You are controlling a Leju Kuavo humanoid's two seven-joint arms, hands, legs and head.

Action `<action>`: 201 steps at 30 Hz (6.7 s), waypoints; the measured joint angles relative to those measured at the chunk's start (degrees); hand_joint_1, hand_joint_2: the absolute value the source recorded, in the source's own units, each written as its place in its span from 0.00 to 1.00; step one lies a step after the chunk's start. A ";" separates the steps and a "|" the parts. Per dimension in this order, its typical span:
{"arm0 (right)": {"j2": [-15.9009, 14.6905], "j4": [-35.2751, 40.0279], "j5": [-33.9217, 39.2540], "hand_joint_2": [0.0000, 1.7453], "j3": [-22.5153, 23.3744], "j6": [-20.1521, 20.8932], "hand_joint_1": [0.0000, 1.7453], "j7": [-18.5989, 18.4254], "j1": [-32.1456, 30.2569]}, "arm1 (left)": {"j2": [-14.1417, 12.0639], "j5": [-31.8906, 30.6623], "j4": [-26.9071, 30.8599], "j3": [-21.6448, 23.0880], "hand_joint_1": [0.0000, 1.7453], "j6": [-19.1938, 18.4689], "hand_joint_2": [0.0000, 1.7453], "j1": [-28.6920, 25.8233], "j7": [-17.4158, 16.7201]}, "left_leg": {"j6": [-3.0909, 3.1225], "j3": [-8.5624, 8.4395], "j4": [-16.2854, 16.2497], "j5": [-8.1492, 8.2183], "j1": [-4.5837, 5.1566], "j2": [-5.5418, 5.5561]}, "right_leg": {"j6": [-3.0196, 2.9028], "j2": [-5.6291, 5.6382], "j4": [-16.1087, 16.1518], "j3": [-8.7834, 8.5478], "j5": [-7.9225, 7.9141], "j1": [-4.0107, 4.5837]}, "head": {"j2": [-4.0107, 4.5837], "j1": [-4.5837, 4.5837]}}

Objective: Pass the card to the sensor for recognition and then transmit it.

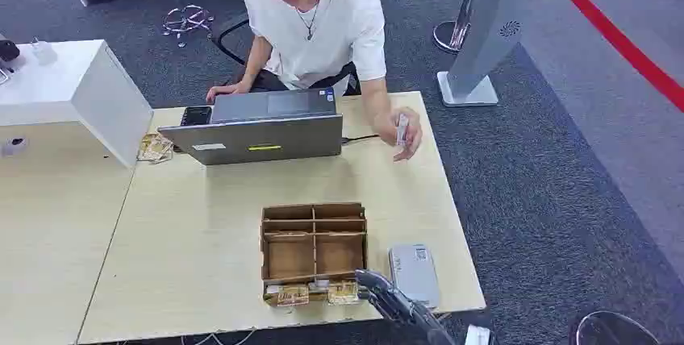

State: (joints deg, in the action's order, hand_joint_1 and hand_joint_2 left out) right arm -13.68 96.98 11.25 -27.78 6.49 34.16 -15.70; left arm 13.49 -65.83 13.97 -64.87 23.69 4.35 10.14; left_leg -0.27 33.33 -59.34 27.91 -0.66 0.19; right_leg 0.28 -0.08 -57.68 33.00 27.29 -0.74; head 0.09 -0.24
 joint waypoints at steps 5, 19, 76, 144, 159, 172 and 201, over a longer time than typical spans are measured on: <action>4.04 2.03 -2.52 0.00 4.48 -0.22 0.00 -0.13 -0.51 | 0.11 -0.15 0.00 0.00 0.00 0.00 0.00 0.00 0.15 | 0.00 0.02 0.00 0.00 0.00 0.00 | 0.00 0.00 0.00 0.00 0.00 0.00 | 0.00 0.04; 13.24 12.41 -25.99 1.00 11.84 -16.66 0.00 -2.97 0.38 | 0.44 -1.20 0.00 0.00 0.00 0.00 0.00 0.01 0.33 | 0.00 0.02 0.00 0.00 0.00 0.00 | 0.00 0.00 0.00 0.00 0.00 0.00 | 0.00 0.02; 18.38 17.66 -100.28 1.00 10.97 -46.05 1.00 -24.76 5.03 | 0.96 -4.09 0.00 1.18 0.00 -0.83 0.00 0.18 -0.61 | 0.00 0.02 0.00 -0.01 0.00 0.00 | 0.00 0.00 -0.01 0.00 0.00 0.00 | 0.00 0.02; 17.90 -9.97 -43.10 1.00 15.23 -38.86 1.00 -17.97 -1.99 | 0.85 -2.21 0.00 0.50 0.00 0.94 0.00 0.03 -1.81 | 0.00 0.03 0.01 0.00 0.00 0.01 | -0.01 0.00 0.00 0.01 0.01 0.00 | 0.00 0.02; 18.53 -12.77 -42.34 1.00 17.26 -38.82 1.00 -17.44 -0.81 | 0.87 -2.21 0.00 0.50 0.00 0.94 0.00 0.02 -1.81 | 0.00 0.03 0.01 0.00 0.00 0.01 | -0.01 0.00 0.00 0.01 0.01 0.00 | 0.00 0.02; 19.36 -15.46 -42.16 1.00 19.97 -38.56 1.00 -16.96 0.61 | 0.87 -2.21 0.00 0.48 0.00 0.94 0.00 0.03 -1.90 | 0.00 0.03 0.01 0.00 0.00 0.01 | -0.01 0.00 0.00 0.01 0.01 0.00 | 0.00 0.02; 22.36 -24.77 -47.80 1.00 27.95 -38.64 1.00 -14.95 4.78 | 0.90 -2.21 0.00 0.39 0.00 0.92 0.00 0.03 -1.73 | 0.00 -0.01 0.01 0.00 0.00 0.00 | -0.01 0.00 0.00 -0.02 0.01 0.00 | 0.00 0.04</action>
State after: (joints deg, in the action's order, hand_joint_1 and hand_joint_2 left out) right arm 8.68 72.21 -36.55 0.18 -32.15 19.21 -10.92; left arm 14.38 -68.04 13.97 -64.48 24.61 4.38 8.41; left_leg -0.27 33.32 -59.34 27.91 -0.66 0.20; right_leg 0.27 -0.08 -57.68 32.98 27.30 -0.74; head 0.09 -0.20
